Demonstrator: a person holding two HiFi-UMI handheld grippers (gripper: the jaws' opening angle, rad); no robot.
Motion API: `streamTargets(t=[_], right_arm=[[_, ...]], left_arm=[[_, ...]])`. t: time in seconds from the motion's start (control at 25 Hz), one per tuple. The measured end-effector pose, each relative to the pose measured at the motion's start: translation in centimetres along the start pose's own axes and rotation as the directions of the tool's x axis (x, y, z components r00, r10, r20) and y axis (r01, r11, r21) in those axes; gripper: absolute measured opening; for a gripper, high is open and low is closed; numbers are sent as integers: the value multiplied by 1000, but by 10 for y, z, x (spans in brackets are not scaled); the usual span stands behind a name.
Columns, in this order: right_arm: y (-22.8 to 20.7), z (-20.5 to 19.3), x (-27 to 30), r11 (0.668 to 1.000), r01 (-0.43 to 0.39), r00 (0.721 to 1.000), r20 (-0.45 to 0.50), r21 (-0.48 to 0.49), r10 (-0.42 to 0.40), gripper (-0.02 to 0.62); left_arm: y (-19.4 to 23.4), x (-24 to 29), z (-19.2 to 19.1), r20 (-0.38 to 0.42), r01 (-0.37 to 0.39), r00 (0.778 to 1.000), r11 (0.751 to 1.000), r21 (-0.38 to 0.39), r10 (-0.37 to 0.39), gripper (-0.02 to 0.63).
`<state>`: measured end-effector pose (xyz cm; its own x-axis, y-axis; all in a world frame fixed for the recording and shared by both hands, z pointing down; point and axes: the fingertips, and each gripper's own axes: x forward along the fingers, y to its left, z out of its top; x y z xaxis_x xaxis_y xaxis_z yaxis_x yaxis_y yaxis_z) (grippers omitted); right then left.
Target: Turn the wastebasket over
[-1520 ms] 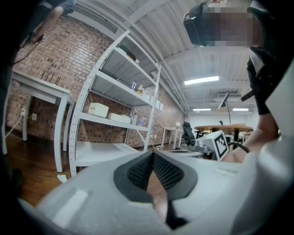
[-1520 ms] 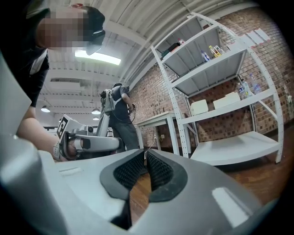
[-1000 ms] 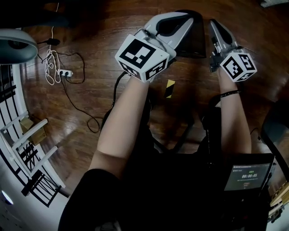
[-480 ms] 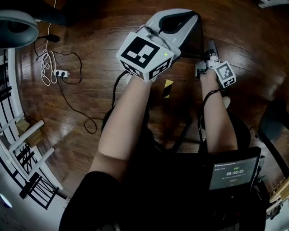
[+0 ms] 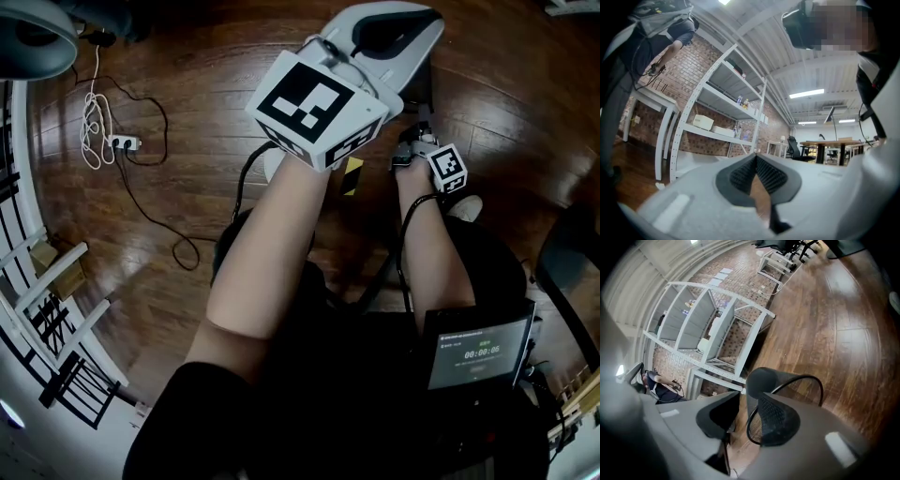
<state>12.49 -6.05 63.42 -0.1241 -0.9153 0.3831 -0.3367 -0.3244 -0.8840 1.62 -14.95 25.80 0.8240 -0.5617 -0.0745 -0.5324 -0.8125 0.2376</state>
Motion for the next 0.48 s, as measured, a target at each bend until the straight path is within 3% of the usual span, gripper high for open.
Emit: streamTargets(t=[0.28, 0.48], right_arm=[[-24, -21, 5, 991, -6, 1000, 21, 134, 3, 176], [-29, -30, 17, 982, -34, 999, 26, 188, 30, 187]], left_arm=[[-1, 1, -1, 6, 2, 1000, 1000, -15, -2, 2], [0, 2, 2, 19, -3, 1000, 1000, -20, 4, 3]])
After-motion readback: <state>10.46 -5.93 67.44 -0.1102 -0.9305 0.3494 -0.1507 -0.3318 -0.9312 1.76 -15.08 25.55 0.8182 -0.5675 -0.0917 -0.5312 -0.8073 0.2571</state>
